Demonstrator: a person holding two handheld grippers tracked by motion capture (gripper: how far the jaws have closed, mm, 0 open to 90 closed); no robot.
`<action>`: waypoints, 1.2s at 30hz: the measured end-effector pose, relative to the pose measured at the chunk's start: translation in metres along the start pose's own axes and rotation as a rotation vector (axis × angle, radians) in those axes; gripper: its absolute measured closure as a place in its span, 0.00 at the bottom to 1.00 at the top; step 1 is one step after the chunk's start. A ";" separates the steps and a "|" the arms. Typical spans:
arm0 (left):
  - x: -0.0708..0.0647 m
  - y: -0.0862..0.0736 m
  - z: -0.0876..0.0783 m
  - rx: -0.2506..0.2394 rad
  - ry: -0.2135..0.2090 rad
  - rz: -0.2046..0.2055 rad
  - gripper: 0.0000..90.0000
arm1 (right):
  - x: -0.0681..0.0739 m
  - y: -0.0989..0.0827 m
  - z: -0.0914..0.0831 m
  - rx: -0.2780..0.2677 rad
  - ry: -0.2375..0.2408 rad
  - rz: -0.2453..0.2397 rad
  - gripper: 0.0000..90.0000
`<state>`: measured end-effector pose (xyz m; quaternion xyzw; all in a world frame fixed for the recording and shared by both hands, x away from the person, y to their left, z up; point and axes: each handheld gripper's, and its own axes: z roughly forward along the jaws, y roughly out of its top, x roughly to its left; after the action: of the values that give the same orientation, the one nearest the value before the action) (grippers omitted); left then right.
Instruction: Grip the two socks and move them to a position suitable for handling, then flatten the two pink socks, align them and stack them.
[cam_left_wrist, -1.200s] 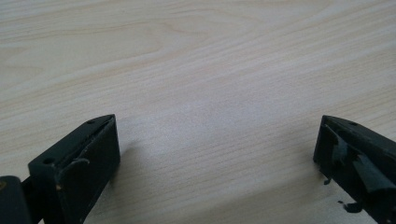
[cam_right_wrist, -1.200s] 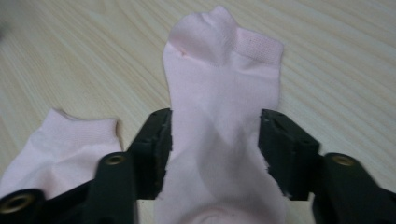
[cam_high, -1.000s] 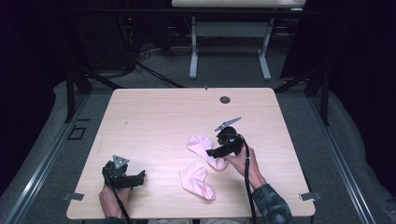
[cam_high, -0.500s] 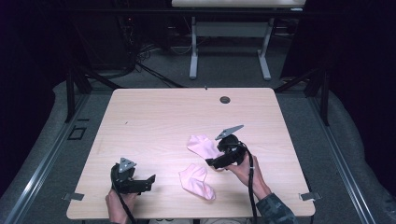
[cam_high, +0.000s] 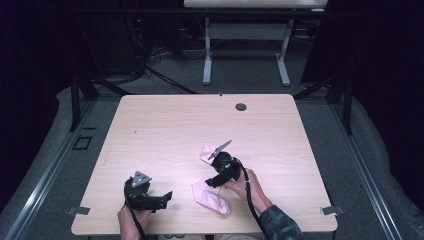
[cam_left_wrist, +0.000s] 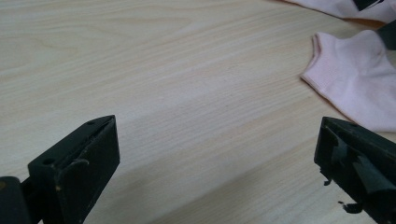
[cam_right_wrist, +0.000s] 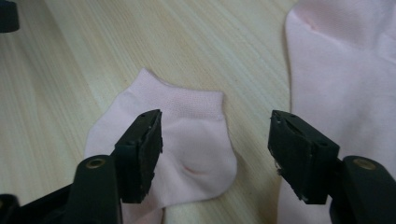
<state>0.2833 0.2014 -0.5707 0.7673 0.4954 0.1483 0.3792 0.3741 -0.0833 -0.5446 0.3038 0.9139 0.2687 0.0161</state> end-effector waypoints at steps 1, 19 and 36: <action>-0.001 0.000 0.000 0.002 0.001 -0.002 0.00 | 0.000 0.001 0.003 0.013 0.000 -0.004 0.42; -0.013 0.000 0.005 -0.005 -0.038 0.024 0.00 | 0.005 -0.002 0.012 0.072 -0.027 -0.006 0.95; -0.044 0.021 0.030 -0.039 -0.299 0.057 0.08 | 0.019 -0.005 -0.043 -0.119 -0.047 0.002 0.96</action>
<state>0.2949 0.1453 -0.5688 0.7871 0.4085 0.0526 0.4592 0.3473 -0.0970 -0.5080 0.3096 0.8954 0.3152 0.0552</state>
